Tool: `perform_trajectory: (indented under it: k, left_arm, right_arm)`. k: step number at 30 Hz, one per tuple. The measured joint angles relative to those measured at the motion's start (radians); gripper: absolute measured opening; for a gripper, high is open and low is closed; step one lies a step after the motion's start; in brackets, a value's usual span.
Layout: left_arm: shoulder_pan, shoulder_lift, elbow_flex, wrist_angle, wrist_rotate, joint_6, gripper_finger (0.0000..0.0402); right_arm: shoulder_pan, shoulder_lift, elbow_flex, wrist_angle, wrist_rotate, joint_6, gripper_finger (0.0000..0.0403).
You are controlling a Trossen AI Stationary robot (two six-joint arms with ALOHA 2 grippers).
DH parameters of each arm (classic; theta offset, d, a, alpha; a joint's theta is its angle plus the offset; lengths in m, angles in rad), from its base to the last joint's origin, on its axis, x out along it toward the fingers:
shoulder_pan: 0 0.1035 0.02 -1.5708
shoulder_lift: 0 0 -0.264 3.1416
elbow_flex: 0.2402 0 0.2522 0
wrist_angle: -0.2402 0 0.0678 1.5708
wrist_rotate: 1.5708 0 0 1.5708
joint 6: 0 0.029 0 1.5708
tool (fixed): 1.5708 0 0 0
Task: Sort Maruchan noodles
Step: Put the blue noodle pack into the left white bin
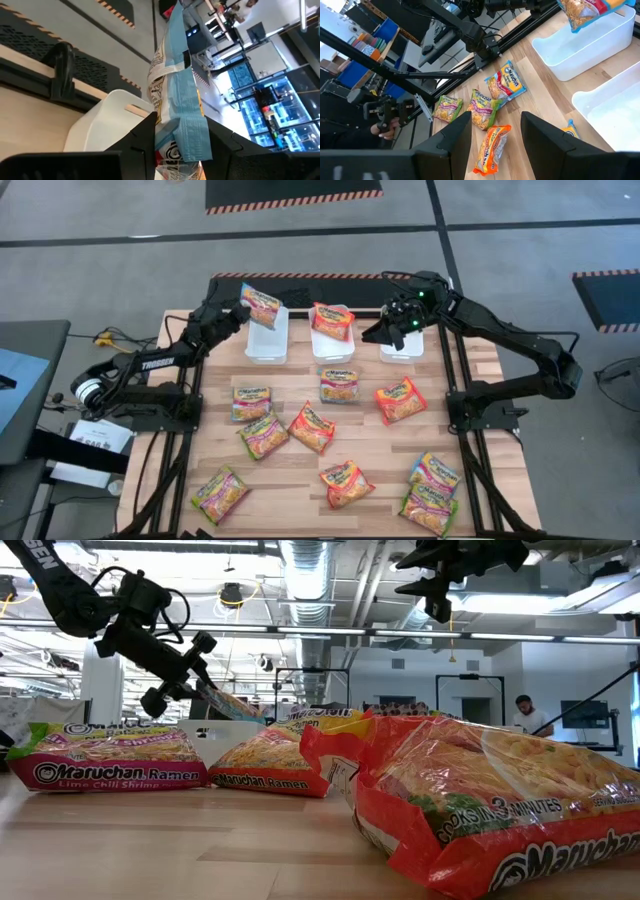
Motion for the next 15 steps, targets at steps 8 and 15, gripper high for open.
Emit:
perform_trajectory:
  k: [8,15]
  left_arm:
    - [-0.020,0.000,0.010,0.146,0.059,0.085,0.0079]
    - [-0.021,0.000,0.124,0.011,0.091,0.308,0.0098]
  right_arm:
    - [0.000,0.000,0.000,0.000,0.000,0.001,0.0195]
    - [0.000,0.000,0.000,0.000,0.000,0.003,0.0195]
